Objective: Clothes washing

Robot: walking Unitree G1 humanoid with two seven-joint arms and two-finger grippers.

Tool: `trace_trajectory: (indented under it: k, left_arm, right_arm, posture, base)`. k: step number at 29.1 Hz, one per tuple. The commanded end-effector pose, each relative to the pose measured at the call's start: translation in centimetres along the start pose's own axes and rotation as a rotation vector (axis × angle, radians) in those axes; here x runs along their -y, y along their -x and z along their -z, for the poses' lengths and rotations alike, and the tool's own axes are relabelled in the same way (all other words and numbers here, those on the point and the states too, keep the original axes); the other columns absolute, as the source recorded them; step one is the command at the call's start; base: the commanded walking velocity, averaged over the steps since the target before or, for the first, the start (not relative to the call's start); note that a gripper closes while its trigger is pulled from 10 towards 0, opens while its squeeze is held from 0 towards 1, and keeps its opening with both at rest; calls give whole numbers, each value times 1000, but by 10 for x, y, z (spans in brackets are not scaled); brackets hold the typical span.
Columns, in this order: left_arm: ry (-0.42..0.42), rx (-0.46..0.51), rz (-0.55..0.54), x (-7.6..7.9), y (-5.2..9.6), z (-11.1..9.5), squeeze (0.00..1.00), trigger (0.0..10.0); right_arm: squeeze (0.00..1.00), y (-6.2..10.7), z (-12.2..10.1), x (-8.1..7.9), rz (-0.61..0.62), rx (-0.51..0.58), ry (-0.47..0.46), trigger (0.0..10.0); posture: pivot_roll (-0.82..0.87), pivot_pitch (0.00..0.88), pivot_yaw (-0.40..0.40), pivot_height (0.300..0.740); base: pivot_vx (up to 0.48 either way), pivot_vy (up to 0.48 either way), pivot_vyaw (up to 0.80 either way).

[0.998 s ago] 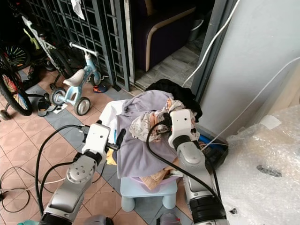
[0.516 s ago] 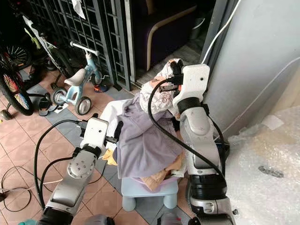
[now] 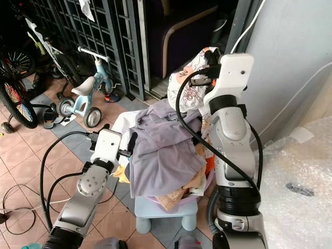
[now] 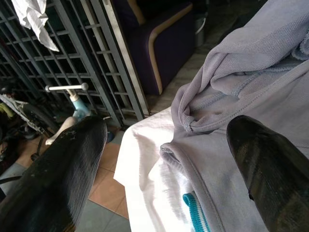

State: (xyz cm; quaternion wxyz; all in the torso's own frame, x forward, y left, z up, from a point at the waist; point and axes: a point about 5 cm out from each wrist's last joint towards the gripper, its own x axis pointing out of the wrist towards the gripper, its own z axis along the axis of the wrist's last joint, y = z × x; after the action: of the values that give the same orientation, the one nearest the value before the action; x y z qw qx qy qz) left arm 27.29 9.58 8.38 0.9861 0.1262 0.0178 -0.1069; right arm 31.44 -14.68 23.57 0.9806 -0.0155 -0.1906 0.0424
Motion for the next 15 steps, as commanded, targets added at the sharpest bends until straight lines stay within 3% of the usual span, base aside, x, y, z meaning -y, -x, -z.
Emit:
trace_trajectory:
  k: [1, 2, 12, 15]
  left_arm:
    - [-14, 9, 12, 0, -1, -1, 0, 10000]
    - [-13, 10, 11, 0, -1, -1, 0, 10000]
    - [-9, 15, -13, -1, -2, -1, 0, 10000]
    - [-15, 18, -26, -1, -1, -1, 0, 10000]
  right_arm:
    - [0, 2, -4, -1, 0, 17, 21, 4667]
    - [0, 2, -2, 0, 5, 5, 28, 10000]
    - [0, 11, 18, 5, 18, -79, 68, 10000]
    - [0, 22, 29, 2, -6, -120, 66, 10000]
  posture:
    - [-92, 0, 47, 740]
    - [-92, 0, 47, 740]
    - [-91, 0, 47, 740]
    - [-89, 0, 47, 740]
  base:
    - [0, 0, 0]
    - [0, 0, 0]
    - [0, 0, -690]
    - [0, 0, 0]
